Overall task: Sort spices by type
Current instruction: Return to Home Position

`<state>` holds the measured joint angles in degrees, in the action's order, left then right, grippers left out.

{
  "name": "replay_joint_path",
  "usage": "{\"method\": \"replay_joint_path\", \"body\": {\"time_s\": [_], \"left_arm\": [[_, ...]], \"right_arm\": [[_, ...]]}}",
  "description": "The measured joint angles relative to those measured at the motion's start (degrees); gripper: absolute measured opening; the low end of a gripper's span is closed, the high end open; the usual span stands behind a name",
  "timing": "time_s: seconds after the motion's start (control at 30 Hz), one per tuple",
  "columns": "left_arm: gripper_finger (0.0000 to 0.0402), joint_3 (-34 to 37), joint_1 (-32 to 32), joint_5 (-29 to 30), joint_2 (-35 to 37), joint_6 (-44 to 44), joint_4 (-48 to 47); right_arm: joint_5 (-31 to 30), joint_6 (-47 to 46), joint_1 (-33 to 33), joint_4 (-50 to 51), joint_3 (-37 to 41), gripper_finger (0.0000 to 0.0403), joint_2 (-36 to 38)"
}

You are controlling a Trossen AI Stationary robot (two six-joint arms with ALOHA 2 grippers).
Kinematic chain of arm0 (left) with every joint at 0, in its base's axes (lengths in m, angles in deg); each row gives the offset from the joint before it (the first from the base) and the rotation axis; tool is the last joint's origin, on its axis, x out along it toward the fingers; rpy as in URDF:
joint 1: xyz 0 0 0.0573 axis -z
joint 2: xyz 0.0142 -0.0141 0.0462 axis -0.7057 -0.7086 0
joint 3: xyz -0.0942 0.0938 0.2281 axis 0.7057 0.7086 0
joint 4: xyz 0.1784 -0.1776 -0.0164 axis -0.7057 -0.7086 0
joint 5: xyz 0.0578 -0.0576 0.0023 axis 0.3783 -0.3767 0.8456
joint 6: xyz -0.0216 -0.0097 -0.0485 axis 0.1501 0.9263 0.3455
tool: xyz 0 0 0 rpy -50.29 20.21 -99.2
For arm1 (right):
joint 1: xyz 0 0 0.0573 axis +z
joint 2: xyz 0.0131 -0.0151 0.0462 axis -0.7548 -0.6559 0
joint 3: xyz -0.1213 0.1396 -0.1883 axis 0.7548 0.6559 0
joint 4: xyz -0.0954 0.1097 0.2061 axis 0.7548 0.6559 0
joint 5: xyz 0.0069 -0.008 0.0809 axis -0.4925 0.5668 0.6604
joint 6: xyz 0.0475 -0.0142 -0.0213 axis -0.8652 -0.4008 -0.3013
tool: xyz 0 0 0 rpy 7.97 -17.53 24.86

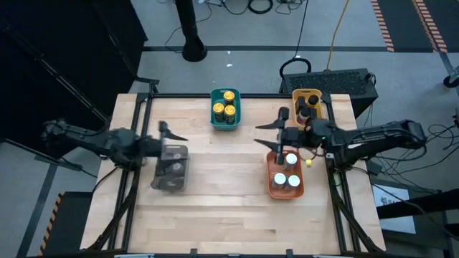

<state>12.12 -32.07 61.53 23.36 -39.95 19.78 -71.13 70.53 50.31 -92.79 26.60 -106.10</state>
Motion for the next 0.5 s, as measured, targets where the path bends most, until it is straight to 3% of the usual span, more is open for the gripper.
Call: {"method": "replay_joint_path", "body": {"time_s": [0.17, 0.3, 0.5], "left_arm": [[0.0309, 6.36, -2.07, 0.27, 14.26, 0.55, -2.36], [0.0309, 9.66, -4.28, 0.44, 23.25, 1.36, -4.46], [0.0309, 16.68, -9.47, -0.87, 29.27, 2.38, -0.39]], "right_arm": [[7.68, -1.01, -6.20, -6.67, 9.43, 0.0169, 5.94], [10.41, -2.51, -9.85, -13.66, 16.56, 0.0169, 9.50], [14.39, -7.19, -14.63, -27.12, 25.22, 0.0169, 13.04]]}}
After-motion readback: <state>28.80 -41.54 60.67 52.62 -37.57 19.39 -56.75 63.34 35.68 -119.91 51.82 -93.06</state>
